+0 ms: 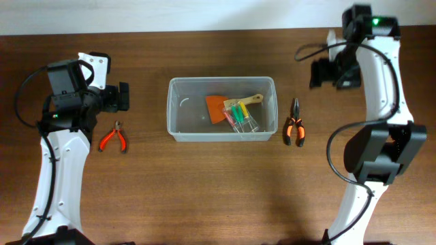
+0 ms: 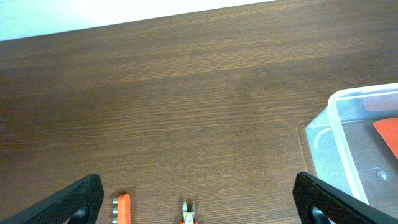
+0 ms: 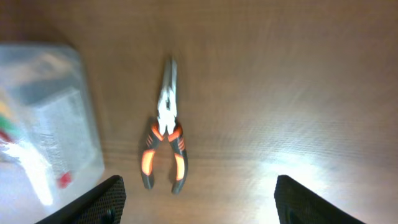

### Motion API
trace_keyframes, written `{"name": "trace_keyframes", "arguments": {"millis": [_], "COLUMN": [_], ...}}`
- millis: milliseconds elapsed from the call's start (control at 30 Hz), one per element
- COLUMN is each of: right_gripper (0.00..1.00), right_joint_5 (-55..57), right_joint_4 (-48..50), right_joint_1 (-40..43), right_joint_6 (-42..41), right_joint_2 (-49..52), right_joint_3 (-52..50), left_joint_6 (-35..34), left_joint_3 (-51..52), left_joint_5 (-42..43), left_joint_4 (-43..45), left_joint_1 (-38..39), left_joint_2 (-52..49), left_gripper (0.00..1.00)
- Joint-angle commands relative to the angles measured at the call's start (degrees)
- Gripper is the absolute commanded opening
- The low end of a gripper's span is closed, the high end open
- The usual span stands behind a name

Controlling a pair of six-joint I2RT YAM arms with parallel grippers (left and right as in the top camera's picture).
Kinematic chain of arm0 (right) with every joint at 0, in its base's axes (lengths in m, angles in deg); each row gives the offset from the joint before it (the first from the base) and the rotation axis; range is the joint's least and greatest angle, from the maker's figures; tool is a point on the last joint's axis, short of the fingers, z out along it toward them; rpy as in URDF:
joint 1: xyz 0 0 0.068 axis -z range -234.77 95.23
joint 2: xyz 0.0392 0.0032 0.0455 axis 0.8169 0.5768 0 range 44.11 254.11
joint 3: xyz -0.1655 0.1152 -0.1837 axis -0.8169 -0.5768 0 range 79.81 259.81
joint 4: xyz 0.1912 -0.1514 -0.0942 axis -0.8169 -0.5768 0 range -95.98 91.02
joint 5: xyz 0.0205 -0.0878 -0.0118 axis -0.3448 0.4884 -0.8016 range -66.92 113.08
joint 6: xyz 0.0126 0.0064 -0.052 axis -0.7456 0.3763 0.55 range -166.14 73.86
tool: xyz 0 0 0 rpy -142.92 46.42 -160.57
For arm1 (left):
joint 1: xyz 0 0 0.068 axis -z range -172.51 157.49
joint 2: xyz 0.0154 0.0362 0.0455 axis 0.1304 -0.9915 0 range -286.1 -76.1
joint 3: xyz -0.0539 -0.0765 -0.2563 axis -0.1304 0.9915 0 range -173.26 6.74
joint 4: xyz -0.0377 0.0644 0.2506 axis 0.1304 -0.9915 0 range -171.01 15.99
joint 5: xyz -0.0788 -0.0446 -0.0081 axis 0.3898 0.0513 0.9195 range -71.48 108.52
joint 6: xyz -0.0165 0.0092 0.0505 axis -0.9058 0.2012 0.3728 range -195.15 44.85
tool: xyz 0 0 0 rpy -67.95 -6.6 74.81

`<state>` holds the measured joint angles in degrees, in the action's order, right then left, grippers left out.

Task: Pack container
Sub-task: 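Lower the right gripper onto the orange long-nose pliers and grasp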

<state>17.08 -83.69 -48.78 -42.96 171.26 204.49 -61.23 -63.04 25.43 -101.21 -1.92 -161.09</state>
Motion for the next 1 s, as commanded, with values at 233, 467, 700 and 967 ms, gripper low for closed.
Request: {"name": "trace_keyframes", "arguments": {"millis": [233,467,700,967], "right_gripper": [0.7,0.69,0.67,0.63], "right_joint_5": [-1.09,-0.68,-0.66,3.54], "right_joint_4": [3.58,5.6,8.17,13.75], "right_joint_1": [0.42,-0.46,-2.71,-4.66], "right_joint_6": [-4.11,-4.04,-3.67,-5.35], "right_joint_2": [1.16,1.16,1.16,1.16], "right_joint_3": [-16.06,-18.69,-21.92,-27.93], "left_joint_6": [0.55,0.55,0.55,0.55], "left_joint_3": [-1.14,-1.14,-1.14,-1.14], "left_joint_5": [0.79,0.79,0.79,0.79], "left_joint_4": [0.11,0.11,0.11,0.11], "left_joint_1": [-0.2,-0.2,-0.2,-0.2], "left_joint_2": [-0.52,-0.52,-0.52,-0.52], "left_gripper": [0.99,0.99,0.99,0.99]}}
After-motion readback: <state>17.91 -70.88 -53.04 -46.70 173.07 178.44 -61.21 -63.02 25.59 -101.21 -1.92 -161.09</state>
